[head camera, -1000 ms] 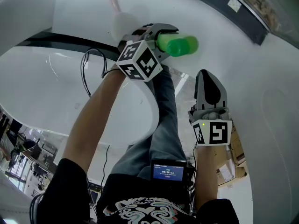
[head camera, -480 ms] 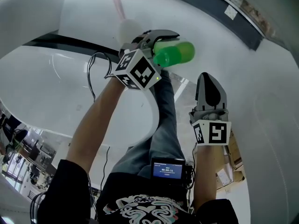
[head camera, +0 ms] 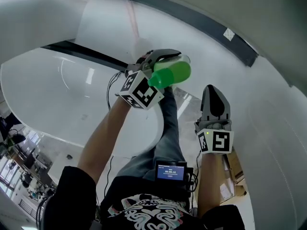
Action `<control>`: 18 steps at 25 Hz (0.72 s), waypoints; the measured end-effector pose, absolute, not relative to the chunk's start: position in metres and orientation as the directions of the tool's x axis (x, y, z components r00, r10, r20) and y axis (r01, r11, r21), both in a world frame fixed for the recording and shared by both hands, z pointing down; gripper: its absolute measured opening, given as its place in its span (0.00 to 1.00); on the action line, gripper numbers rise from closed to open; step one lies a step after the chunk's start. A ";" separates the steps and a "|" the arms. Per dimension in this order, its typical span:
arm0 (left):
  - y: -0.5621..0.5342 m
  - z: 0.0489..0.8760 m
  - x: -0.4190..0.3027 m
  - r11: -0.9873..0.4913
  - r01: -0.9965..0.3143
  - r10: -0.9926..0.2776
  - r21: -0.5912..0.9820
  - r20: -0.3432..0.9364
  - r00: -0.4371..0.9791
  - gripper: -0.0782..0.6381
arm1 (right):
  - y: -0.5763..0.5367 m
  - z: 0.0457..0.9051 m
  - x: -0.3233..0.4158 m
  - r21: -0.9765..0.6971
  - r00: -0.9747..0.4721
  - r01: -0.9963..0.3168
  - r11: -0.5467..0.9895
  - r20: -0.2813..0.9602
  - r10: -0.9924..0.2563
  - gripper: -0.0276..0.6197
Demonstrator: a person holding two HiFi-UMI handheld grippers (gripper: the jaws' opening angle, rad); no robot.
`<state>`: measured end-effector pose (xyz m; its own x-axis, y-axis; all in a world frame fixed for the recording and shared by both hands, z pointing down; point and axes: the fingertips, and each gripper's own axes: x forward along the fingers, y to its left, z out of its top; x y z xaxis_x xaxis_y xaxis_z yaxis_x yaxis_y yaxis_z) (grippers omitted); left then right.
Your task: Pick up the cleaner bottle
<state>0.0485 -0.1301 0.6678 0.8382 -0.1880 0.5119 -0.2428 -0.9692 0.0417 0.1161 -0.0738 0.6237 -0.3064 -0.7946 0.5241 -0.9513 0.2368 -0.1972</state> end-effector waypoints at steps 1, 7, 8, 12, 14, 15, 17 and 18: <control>-0.131 0.663 0.047 -0.966 -0.254 -0.196 0.045 0.509 0.838 0.41 | -0.075 0.620 0.116 -0.192 -0.306 -0.952 0.240 0.523 -0.795 0.09; -0.134 0.624 0.038 -0.952 -0.304 -0.251 0.027 0.496 0.831 0.41 | -0.082 0.586 0.112 -0.172 -0.306 -0.952 0.253 0.504 -0.808 0.09; -0.134 0.617 0.035 -0.951 -0.307 -0.258 0.019 0.493 0.831 0.41 | -0.084 0.582 0.111 -0.167 -0.306 -0.952 0.256 0.501 -0.810 0.09; -0.131 0.585 0.026 -0.949 -0.314 -0.278 -0.007 0.483 0.830 0.41 | -0.087 0.556 0.108 -0.153 -0.287 -0.958 0.243 0.482 -0.828 0.09; -0.126 0.567 0.023 -0.948 -0.319 -0.285 -0.011 0.480 0.830 0.41 | -0.087 0.535 0.110 -0.164 -0.271 -0.962 0.219 0.452 -0.850 0.09; -0.124 0.558 0.021 -0.946 -0.324 -0.289 -0.012 0.479 0.828 0.41 | -0.087 0.525 0.110 -0.170 -0.265 -0.963 0.210 0.436 -0.860 0.09; -0.120 0.545 0.017 -0.942 -0.335 -0.299 -0.012 0.480 0.825 0.41 | -0.088 0.509 0.111 -0.163 -0.254 -0.966 0.203 0.416 -0.873 0.09; -0.120 0.539 0.016 -0.940 -0.340 -0.304 -0.013 0.479 0.823 0.41 | -0.088 0.502 0.111 -0.153 -0.247 -0.968 0.200 0.409 -0.879 0.09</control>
